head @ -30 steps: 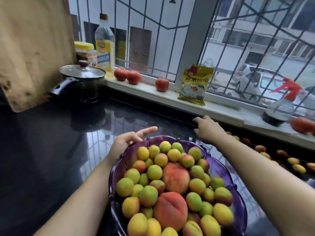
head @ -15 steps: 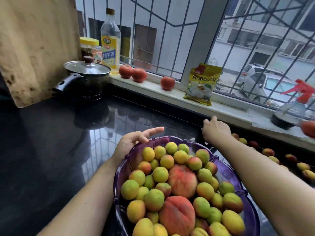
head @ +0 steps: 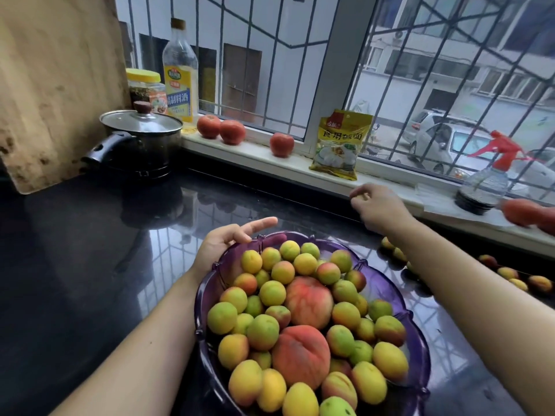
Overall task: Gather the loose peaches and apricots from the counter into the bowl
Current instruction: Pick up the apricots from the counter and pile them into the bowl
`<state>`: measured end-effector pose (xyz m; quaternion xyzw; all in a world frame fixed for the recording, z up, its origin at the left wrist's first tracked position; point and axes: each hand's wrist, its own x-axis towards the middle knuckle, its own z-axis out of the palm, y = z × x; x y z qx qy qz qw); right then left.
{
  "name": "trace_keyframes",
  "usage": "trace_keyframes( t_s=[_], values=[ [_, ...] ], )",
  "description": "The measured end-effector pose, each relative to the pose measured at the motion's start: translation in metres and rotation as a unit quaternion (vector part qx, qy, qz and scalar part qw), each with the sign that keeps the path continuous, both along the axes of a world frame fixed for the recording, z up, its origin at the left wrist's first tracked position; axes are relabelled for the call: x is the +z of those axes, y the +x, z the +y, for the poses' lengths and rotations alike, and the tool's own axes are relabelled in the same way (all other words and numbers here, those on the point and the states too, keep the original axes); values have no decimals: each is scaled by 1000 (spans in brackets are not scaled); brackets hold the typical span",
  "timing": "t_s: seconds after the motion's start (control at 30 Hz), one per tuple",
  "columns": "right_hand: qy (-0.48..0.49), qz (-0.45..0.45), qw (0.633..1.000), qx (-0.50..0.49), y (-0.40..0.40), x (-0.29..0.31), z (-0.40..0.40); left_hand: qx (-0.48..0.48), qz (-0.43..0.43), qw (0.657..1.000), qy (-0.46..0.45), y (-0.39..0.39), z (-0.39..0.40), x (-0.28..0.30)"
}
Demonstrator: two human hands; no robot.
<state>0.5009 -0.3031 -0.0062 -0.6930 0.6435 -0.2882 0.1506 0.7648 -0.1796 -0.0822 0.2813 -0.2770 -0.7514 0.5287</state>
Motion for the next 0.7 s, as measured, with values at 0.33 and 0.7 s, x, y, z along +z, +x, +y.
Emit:
trace_keyframes(
  t_s=[0.33, 0.7],
  values=[
    [133, -129, 957, 225, 39, 55, 147, 18, 4, 1000, 2, -1, 2, 2],
    [81, 193, 921, 327, 104, 15, 175, 36, 10, 999, 7, -3, 5, 7]
  ],
)
